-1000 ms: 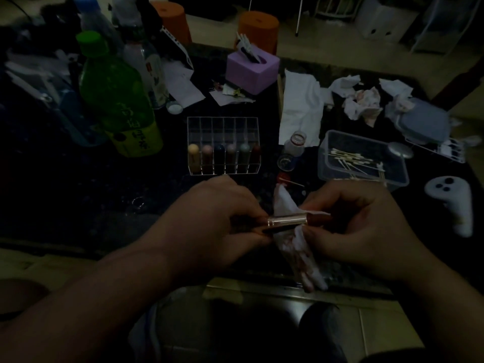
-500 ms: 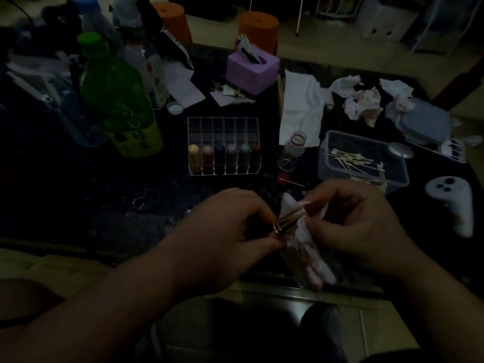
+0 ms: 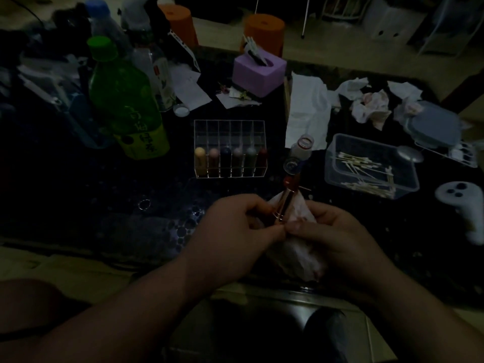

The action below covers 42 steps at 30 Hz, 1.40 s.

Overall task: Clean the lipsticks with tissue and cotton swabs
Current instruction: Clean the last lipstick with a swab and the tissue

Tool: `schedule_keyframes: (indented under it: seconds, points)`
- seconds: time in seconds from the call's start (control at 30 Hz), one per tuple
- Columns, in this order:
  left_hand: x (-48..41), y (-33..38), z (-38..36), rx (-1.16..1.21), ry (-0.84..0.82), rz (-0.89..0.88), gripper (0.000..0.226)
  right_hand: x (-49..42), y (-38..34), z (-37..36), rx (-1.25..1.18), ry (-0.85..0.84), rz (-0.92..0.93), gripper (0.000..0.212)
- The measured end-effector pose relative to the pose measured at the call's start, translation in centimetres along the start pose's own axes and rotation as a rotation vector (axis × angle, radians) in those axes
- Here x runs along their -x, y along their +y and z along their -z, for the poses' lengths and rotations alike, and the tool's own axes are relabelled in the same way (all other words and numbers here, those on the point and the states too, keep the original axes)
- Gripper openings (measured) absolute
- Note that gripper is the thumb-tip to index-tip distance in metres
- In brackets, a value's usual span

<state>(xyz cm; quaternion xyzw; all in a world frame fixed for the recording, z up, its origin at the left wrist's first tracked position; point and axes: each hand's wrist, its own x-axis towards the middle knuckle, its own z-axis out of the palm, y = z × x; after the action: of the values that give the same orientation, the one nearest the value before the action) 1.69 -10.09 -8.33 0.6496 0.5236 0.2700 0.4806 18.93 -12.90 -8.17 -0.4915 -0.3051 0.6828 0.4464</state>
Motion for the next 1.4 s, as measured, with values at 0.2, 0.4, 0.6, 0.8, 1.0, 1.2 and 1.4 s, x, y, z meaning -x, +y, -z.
schedule_keyframes:
  seconds: [0.2, 0.4, 0.6, 0.8, 1.0, 1.2, 1.4]
  points:
    - [-2.3, -0.7, 0.9, 0.061, 0.115, 0.034, 0.014, -0.8, -1.4, 1.4, -0.269, 0.023, -0.251, 0.034]
    - [-3.9, -1.5, -1.0, -0.007, 0.141, 0.004, 0.021, -1.5, -1.9, 2.5, -0.266, 0.077, -0.344, 0.037]
    - [-5.7, -2.6, -3.1, -0.108, 0.212, 0.012, 0.018, -2.2, -1.3, 4.3, -0.129, 0.281, -0.375, 0.038]
    - [-6.6, -3.1, -4.0, -0.116, 0.233, 0.025, 0.021, -2.7, -1.2, 4.9, 0.126, 0.387, -0.283, 0.012]
    - [-7.0, -3.7, -4.7, -0.094, 0.206, 0.042, 0.022, -2.9, -1.2, 5.3, 0.281, 0.349, -0.199, 0.012]
    - [-6.8, -3.7, -4.9, -0.082, 0.206, 0.074, 0.026, -2.8, -1.1, 5.7, 0.324, 0.329, -0.156, 0.015]
    - [-6.6, -3.5, -4.8, -0.077, 0.198, 0.085, 0.028, -2.7, -1.2, 5.7, 0.338, 0.339, -0.150, 0.014]
